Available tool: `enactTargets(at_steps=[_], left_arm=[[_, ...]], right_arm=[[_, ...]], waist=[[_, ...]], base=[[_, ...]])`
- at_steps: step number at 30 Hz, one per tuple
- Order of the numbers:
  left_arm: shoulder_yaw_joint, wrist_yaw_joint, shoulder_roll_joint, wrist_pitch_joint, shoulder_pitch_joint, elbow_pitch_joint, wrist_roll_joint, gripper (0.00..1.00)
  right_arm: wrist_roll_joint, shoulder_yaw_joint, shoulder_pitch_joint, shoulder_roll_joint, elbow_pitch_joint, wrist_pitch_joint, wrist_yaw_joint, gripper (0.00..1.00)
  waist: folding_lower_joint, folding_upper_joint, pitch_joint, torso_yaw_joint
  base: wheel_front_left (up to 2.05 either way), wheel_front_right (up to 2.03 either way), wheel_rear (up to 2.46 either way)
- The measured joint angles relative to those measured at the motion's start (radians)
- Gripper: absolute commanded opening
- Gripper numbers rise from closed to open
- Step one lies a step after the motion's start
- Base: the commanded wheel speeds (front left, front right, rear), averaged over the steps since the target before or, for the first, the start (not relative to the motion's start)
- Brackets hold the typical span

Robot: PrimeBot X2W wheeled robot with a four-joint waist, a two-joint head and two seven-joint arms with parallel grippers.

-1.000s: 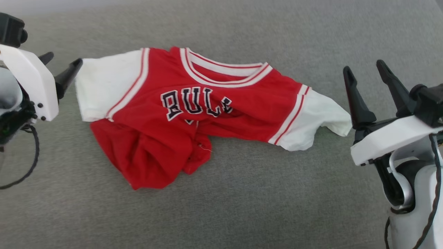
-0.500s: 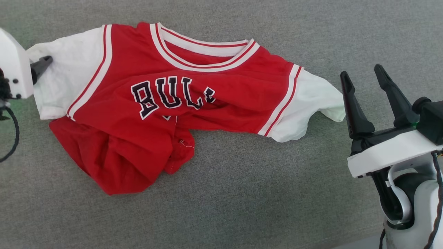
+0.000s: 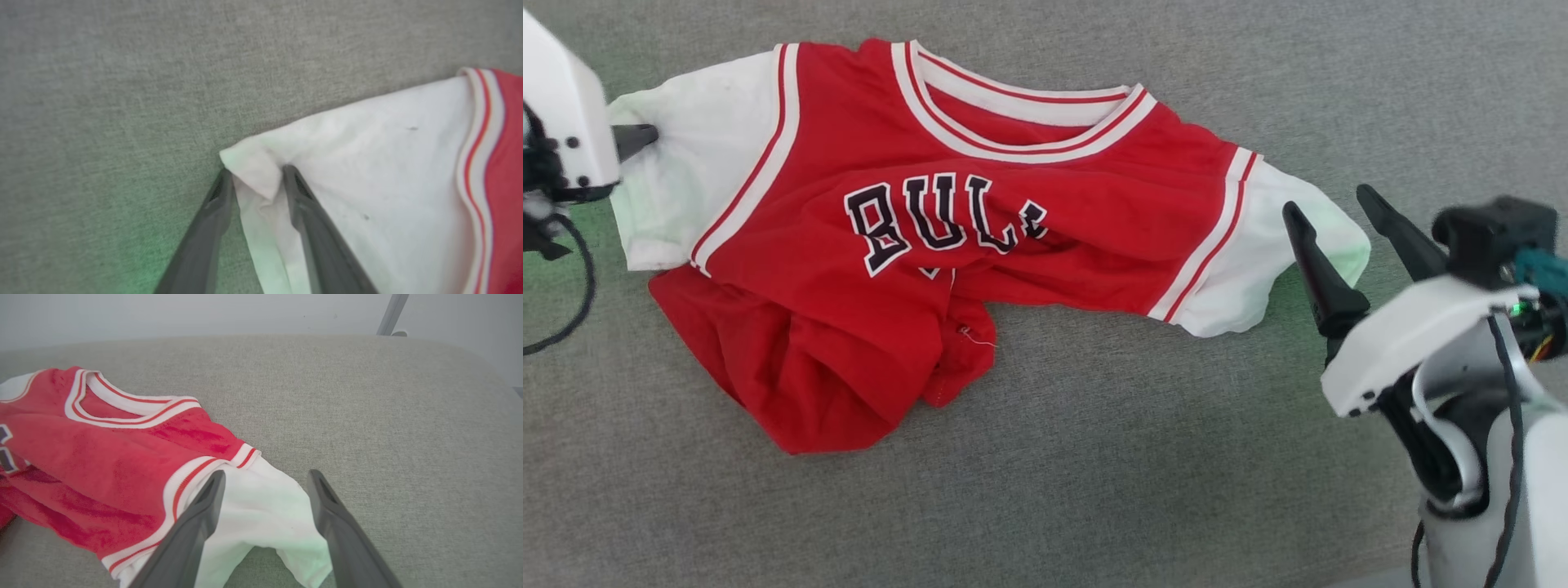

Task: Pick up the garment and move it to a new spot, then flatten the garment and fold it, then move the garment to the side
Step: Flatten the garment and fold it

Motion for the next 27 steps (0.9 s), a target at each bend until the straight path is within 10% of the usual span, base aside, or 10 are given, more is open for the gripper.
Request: enactTargets(at_steps=[22, 24, 27], left_arm=[[-0.022, -0.059, -0.062, -0.062, -0.047, 0.011, -0.022, 0.00], [-0.022, -0.060, -0.065, -0.067, -0.049, 0.017, -0.033, 0.00], [-0.026, -0.064, -0.069, -0.076, -0.053, 0.025, -0.040, 0.00]], right_arm=[[0.278, 0.022, -0.187, -0.200, 0.203, 0.640, -0.001, 1.00], [0.281, 0.047, -0.187, -0.219, 0.189, 0.674, -0.002, 0.00], [0.301, 0.065, -0.187, -0.234, 0.193, 0.666, -0.005, 0.00]], waist=[[0.0000, 0.0000, 0.032, 0.084], [0.0000, 0.0000, 0.034, 0.086], [0.0000, 0.0000, 0.034, 0.090]], base=[[0.00, 0.00, 0.00], [0.00, 0.00, 0.00], [0.00, 0.00, 0.00]])
